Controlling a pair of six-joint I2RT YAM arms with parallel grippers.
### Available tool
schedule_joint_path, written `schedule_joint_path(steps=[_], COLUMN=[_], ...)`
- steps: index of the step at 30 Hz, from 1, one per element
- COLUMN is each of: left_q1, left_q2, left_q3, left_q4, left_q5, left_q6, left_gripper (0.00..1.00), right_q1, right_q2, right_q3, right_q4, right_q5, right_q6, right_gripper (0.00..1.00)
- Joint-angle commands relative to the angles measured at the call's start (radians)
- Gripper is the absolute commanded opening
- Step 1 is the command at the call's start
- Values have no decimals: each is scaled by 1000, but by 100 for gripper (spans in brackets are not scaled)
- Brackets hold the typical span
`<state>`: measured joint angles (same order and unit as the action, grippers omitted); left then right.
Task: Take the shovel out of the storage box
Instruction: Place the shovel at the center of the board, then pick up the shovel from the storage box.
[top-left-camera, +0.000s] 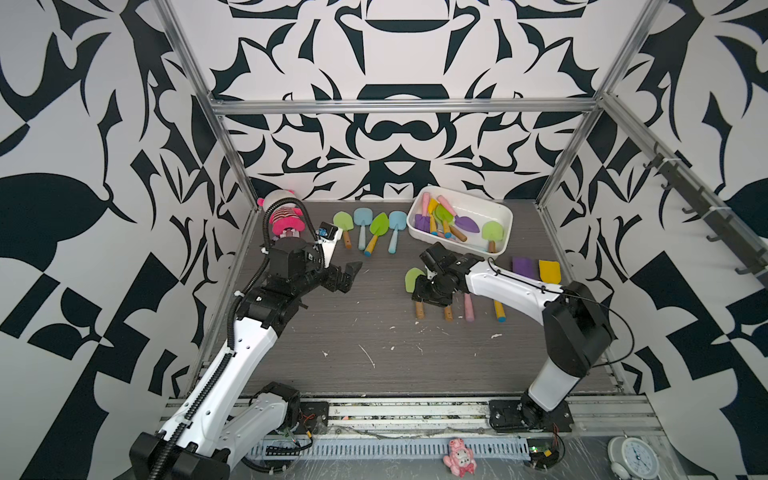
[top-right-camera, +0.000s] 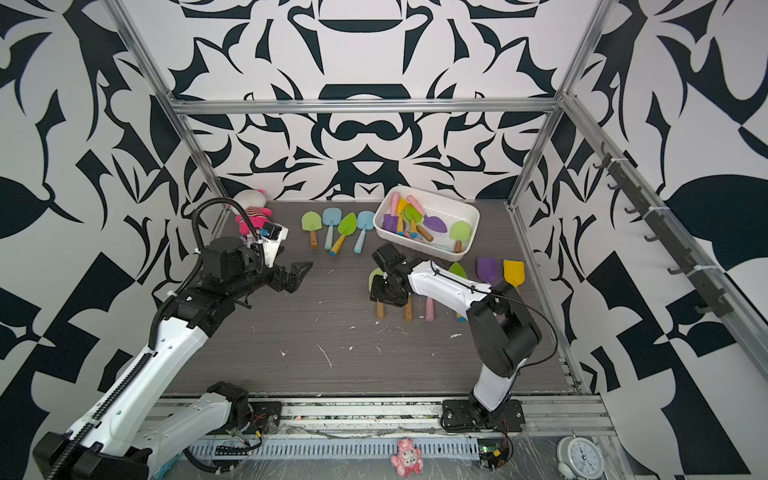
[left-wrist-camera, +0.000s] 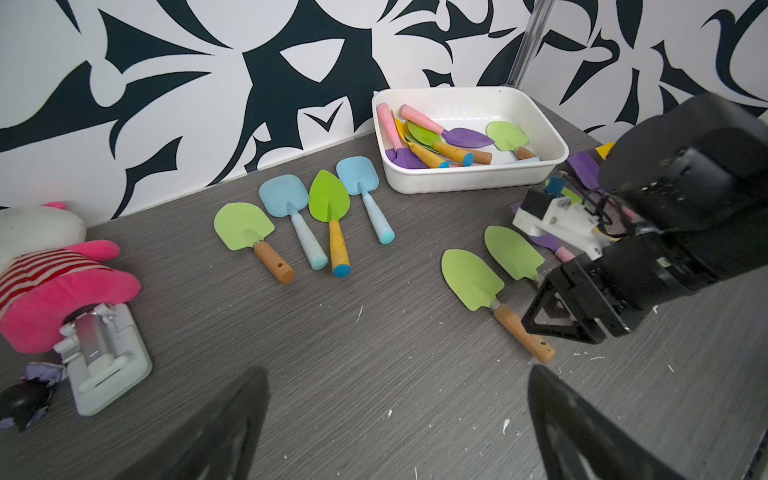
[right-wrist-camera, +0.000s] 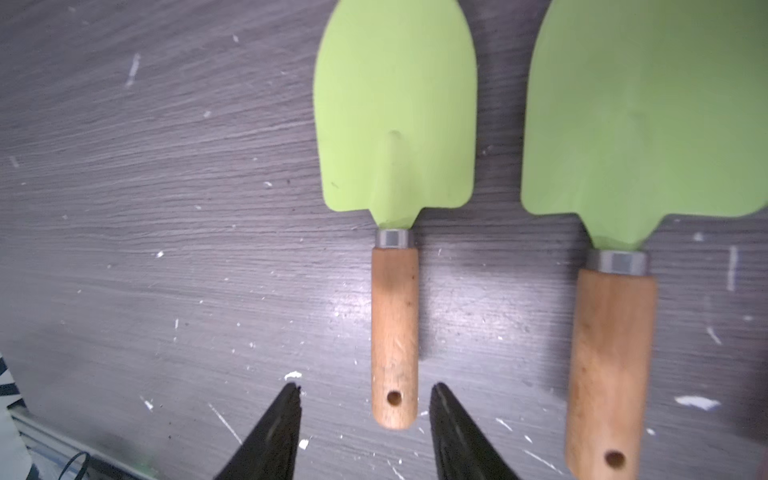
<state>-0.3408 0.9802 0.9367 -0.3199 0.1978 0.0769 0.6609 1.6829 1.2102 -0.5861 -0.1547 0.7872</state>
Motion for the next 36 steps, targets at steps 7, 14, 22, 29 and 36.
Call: schedule_joint_path(steps=[7, 14, 22, 29, 36], left_q1=[-3, -3, -15, -39, -38], left_q2=[78, 129, 137, 102, 80], left_q3=[50, 69, 59, 30, 13], left_q4=[110, 170, 178, 137, 112], left_q5=[93, 140, 47, -42, -5], left_q6=[6, -47, -59, -67, 21], left_gripper=[99, 99, 99, 99, 99], right_q1=[5, -41, -242, -382, -428], right_q2=[-164, -161, -104, 19, 81], right_q3=[138, 326, 427, 586, 650], right_q4=[-119, -240, -234, -295, -311], right_q5=[135, 250, 103, -32, 23], right_q6=[-51, -144, -261, -385, -398], right_gripper=[62, 68, 68, 65, 64])
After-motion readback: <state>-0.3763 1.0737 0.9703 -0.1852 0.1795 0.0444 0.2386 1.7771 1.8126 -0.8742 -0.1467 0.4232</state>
